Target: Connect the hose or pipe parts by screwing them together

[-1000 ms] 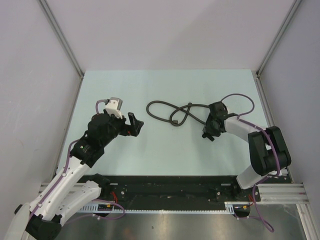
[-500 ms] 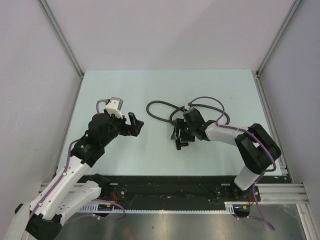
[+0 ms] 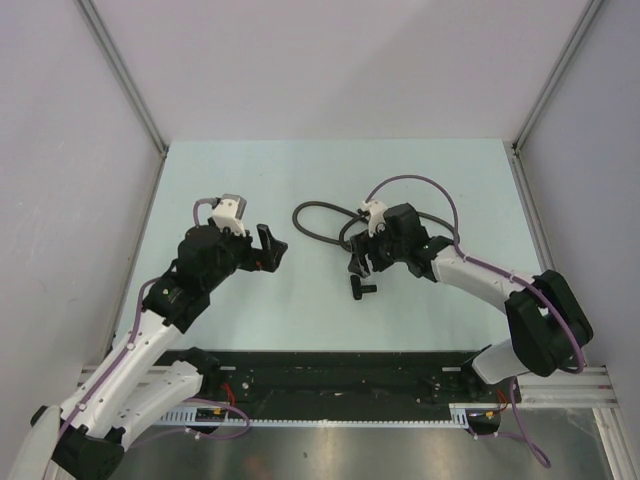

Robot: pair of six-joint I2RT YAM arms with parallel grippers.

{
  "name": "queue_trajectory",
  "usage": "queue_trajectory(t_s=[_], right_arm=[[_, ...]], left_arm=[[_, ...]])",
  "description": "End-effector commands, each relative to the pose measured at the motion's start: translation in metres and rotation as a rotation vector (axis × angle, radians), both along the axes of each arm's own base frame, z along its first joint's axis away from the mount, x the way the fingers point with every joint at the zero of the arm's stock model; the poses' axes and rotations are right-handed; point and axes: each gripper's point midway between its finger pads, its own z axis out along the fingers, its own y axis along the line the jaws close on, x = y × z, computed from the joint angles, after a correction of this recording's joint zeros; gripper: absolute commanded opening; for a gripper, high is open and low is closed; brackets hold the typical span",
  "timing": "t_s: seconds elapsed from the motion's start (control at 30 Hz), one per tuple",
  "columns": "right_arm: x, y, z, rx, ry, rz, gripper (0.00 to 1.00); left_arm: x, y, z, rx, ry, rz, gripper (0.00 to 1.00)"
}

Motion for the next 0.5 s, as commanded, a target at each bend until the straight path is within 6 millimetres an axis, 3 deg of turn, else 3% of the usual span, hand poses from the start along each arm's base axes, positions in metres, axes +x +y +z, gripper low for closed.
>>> queue_trajectory(t_s=[0.0,0.23,0.47], right_arm=[[-0.003,-0.006,0.001,-0.043,-0.104,0.221,0.72],[-0.017,-0.025,-0.016,-0.256,-0.271,0.459,0.69],[-0.030,-0.015,-0.019,-0.175,-0.423,0.561,0.66]], left_arm=[[-0.001,0.000,0.012,-0.028,-0.030,-0.002,1.00],[-0.003,-0.004,0.014,-0.042,-0.026,-0.025,1.00],[-0.006,-0.005,0.018,-0.056,-0.035,-0.037,1.00]])
